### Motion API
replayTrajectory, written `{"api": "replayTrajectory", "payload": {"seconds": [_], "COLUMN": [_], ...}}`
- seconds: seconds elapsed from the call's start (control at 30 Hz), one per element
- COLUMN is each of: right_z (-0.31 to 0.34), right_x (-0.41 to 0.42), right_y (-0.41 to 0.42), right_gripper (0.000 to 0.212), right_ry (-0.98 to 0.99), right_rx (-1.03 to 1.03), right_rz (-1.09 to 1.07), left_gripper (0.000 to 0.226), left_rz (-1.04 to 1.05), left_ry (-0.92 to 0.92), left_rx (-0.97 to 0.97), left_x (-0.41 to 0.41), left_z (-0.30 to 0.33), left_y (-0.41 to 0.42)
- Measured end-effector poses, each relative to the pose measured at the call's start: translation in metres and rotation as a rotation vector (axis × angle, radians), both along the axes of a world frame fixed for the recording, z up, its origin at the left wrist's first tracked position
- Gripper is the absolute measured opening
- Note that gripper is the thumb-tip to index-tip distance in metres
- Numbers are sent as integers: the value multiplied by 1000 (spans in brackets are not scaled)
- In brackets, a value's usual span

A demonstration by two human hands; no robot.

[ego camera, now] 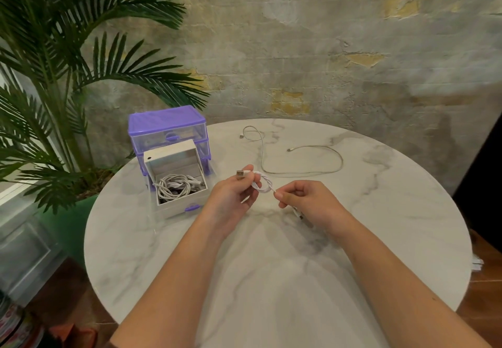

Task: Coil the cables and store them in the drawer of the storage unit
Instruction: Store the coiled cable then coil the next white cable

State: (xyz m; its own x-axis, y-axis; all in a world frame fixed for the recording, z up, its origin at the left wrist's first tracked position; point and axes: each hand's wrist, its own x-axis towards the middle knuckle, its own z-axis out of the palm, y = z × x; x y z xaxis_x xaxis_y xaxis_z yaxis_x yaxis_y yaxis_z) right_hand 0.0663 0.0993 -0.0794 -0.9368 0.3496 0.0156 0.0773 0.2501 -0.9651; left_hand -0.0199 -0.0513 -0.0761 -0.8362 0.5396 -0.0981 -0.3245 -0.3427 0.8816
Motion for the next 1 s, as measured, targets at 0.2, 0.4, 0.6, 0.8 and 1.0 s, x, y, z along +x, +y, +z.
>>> {"api": "replayTrajectory", "payload": {"seconds": [0.2, 0.4, 0.6, 0.8, 1.0], "right_z": [-4, -9, -13, -18, -18], "right_x": [-3, -7, -7, -10, -13], "right_y": [2, 6, 2, 2, -1], "right_gripper": [8, 5, 6, 10, 5], "right_ry": [144, 218, 174, 155, 219], "right_rx": [63, 70, 355, 559, 42], "right_rz": [-109, -109, -145, -158, -184], "left_gripper": [13, 22, 17, 16, 14], "left_rz": [5, 10, 10, -52, -48], "left_ry": [134, 216, 171, 108, 91], "left_rx": [-148, -206, -141, -116, -118], "left_x": [1, 0, 3, 5, 4], "left_z": [1, -6, -5, -5, -5], "left_y": [-2, -2, 0, 2, 1]}}
